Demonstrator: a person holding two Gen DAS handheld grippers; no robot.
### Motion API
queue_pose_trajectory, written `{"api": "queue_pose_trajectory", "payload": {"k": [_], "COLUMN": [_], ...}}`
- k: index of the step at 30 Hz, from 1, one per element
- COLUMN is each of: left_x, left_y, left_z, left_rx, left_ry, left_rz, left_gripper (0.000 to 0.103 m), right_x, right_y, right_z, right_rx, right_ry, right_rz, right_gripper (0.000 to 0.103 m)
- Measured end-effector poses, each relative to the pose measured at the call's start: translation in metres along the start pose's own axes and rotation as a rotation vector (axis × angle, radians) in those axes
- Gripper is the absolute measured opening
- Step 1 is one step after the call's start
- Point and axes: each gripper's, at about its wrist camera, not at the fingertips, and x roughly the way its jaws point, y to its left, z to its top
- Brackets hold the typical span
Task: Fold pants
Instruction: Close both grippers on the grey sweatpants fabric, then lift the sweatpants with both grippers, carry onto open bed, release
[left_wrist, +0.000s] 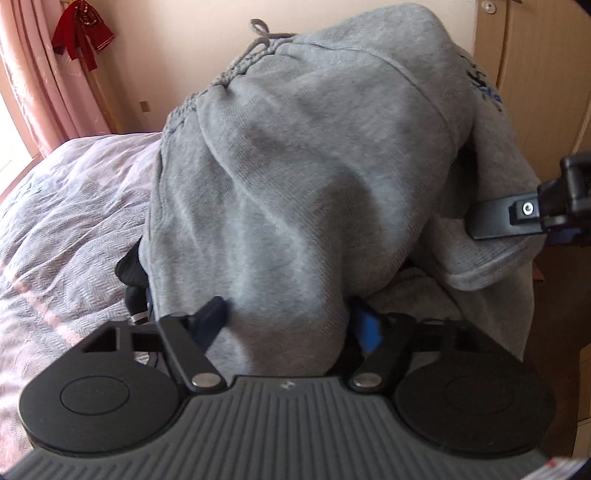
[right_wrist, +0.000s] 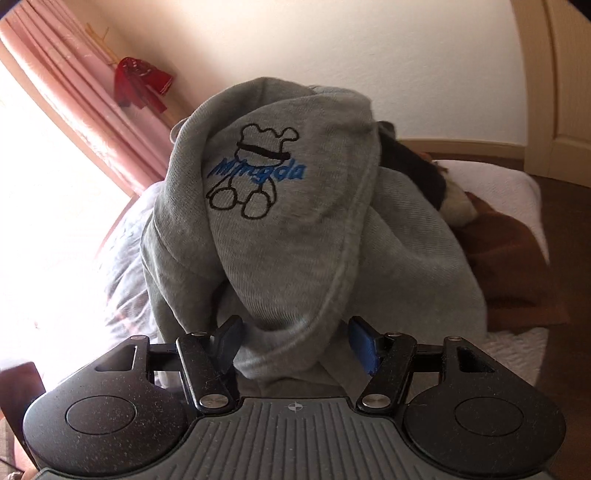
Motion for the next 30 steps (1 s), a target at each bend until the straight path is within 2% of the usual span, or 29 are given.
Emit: {"api": "queue_pose_trajectory", "payload": {"k": [1, 2, 3, 4, 6, 8, 12, 18, 22, 25, 30], "left_x": [-0.001, -0.004, -0.008, -0.016, -0.035, -0.059, -0.109, -0.207, -0.284, -0.351, -0.465], "left_y": [0.006, 0.013, 0.021, 0.029, 0.038, 0.043, 0.069, 0.116, 0.150, 0.168, 0.201], "left_z": [0.001, 0.002, 0.004, 0.006, 0.012, 0.016, 0.027, 0.027, 0.007, -0.016, -0.065], "left_rx": [-0.014, -0.037, -0.061, -0.089, -0.110, -0.116, -0.219, -0.341, -0.405, -0.416, -0.416], "left_ry": [-0.005, -0.012, -0.022, -0.027, -0.066, -0.123, -0.241, -0.453, -0.568, -0.656, -0.740], "left_rz": [-0.004, -0.019, -0.041, -0.062, -0.062, -0.046, -0.038, 0.015, 0.058, 0.113, 0.235], "left_gripper": [0.035, 0.028, 0.017, 0.009, 0.005, 0.004, 0.004, 0.003, 0.003, 0.003, 0.003], "right_x": [0.001, 0.000, -0.003, -0.008, -0.023, -0.042, -0.080, -0.150, -0.202, -0.236, -0.297], "right_y": [0.002, 0.005, 0.009, 0.013, 0.029, 0.050, 0.094, 0.162, 0.205, 0.248, 0.310], "right_z": [0.001, 0.002, 0.002, 0.001, -0.002, -0.005, -0.012, -0.032, -0.058, -0.092, -0.163], "right_rx": [-0.033, -0.069, -0.104, -0.138, -0.237, -0.333, -0.442, -0.542, -0.570, -0.575, -0.571], "right_ry": [0.004, 0.008, -0.001, -0.019, -0.065, -0.119, -0.204, -0.308, -0.341, -0.357, -0.366], "right_rz": [0.013, -0.002, -0.012, -0.013, -0.033, -0.024, 0.071, 0.290, 0.468, 0.597, 0.800], "right_gripper": [0.015, 0.014, 0.009, 0.007, 0.006, 0.006, 0.005, 0.005, 0.004, 0.004, 0.004]}}
